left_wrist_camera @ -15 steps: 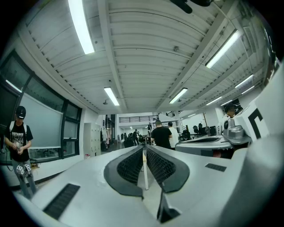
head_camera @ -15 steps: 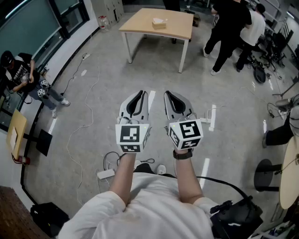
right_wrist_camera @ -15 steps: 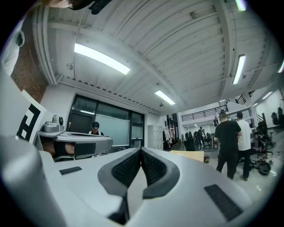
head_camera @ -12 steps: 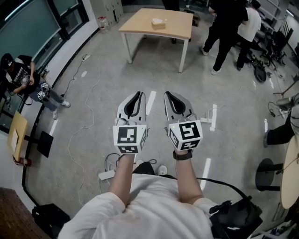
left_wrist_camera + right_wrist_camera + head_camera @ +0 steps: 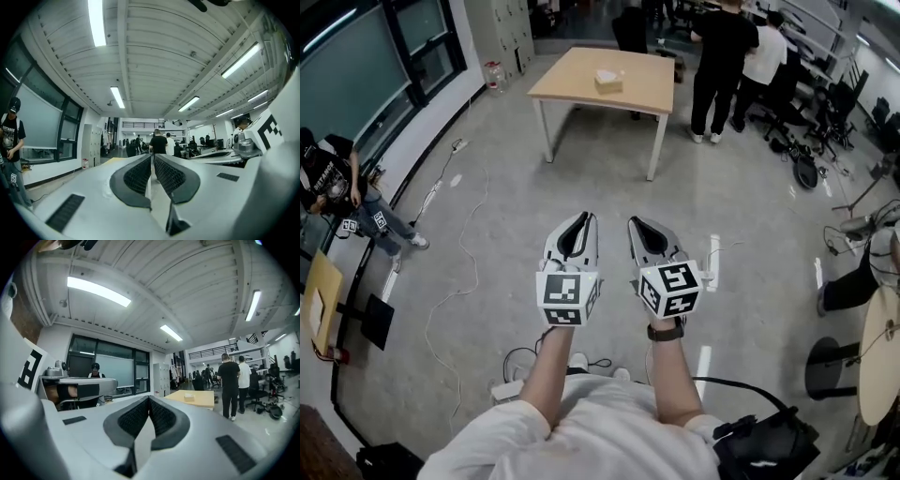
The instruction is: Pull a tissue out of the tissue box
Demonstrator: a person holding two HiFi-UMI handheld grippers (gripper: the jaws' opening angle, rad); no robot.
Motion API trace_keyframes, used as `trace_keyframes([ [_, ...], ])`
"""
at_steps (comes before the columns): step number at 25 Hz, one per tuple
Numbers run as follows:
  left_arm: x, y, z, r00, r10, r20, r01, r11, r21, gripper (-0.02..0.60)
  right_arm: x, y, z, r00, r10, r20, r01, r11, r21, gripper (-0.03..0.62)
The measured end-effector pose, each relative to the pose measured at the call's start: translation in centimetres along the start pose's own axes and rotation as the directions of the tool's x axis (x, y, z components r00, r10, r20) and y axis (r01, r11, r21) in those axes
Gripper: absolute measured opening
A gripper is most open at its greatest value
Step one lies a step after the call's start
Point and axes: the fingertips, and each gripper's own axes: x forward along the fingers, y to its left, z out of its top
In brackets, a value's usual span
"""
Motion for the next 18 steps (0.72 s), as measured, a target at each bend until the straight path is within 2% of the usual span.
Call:
trace_keyframes([
  [3, 1.1, 2.7, 0.0, 1.000, 0.001, -0.006, -0.001, 1.000, -0.012, 0.028, 2.8, 0.9, 0.8, 1.000, -0.006, 0.025, 0.006, 1.000, 0.006, 0.003],
  [6, 2.1, 5.6, -0.3, 1.000, 0.000, -0.008, 0.000, 1.000, -0.030, 0.028, 5.9, 2.9, 1.5, 0.997, 0.004, 0.077, -0.008, 0.999, 0.052, 0.003],
  [9, 2.5, 8.7, -0.2, 0.998, 0.039, 0.043, -0.037, 0.998, -0.059, 0.028, 8.4, 4.5, 2.2, 0.993, 0.011, 0.114, -0.017, 0.998, 0.058, 0.003],
  [11, 2.0, 11.3, -0.5, 0.991, 0.106, 0.080, -0.100, 0.992, -0.076, 0.028, 9.5, 4.8, 2.2, 0.992, -0.015, 0.126, 0.010, 0.999, 0.041, 0.003],
  [13, 1.7, 13.5, -1.5, 0.987, 0.141, 0.081, -0.136, 0.988, -0.072, 0.006, 10.2, 4.4, 1.9, 0.988, -0.069, 0.135, 0.064, 0.997, 0.040, 0.003],
  [15, 2.1, 15.0, -2.7, 0.987, 0.153, 0.057, -0.148, 0.985, -0.084, 0.002, 11.1, 3.6, 1.2, 0.985, -0.121, 0.123, 0.117, 0.992, 0.037, 0.003],
  [18, 4.3, 15.6, -4.1, 0.986, 0.165, 0.008, -0.163, 0.982, -0.099, 0.002, 13.2, 2.0, 0.3, 0.989, -0.132, 0.068, 0.131, 0.991, 0.022, 0.003],
])
